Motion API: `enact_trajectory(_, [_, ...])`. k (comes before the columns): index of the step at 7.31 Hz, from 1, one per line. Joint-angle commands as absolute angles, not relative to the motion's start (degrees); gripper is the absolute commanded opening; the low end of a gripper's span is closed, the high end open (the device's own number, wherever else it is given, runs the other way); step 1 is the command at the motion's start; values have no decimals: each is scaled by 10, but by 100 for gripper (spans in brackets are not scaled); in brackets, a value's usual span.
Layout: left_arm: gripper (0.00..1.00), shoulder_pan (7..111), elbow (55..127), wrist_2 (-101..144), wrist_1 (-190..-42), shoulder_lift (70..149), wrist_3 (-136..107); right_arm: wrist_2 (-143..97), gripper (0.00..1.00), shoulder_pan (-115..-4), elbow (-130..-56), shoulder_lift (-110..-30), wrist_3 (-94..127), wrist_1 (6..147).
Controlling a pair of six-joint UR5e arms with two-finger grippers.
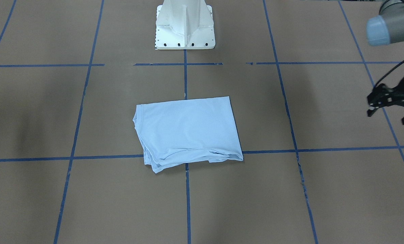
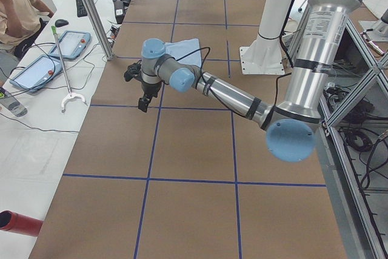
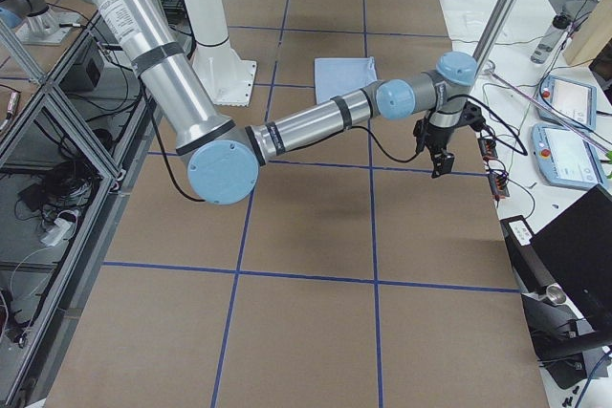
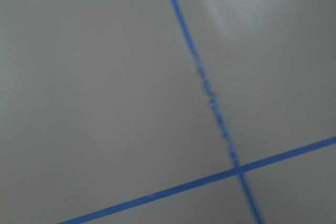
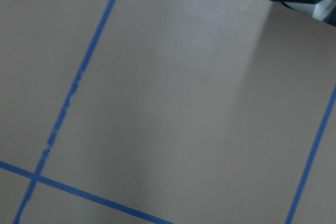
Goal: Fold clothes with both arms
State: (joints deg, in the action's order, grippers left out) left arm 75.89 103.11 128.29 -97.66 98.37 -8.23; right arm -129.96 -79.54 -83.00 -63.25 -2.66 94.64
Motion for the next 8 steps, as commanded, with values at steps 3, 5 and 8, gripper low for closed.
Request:
enact_trajectory(3, [100, 877, 1052, 1324, -940, 860, 47, -1317, 100, -895, -965, -883, -95, 942])
enact_trajectory(5, [100, 889, 1061, 1340, -941, 797, 52, -1317, 100, -901, -1007, -973, -91, 942])
enact_trajectory(8, [100, 904, 1076, 1395, -916, 738, 46, -1318, 100, -899, -1024, -1006, -68, 942])
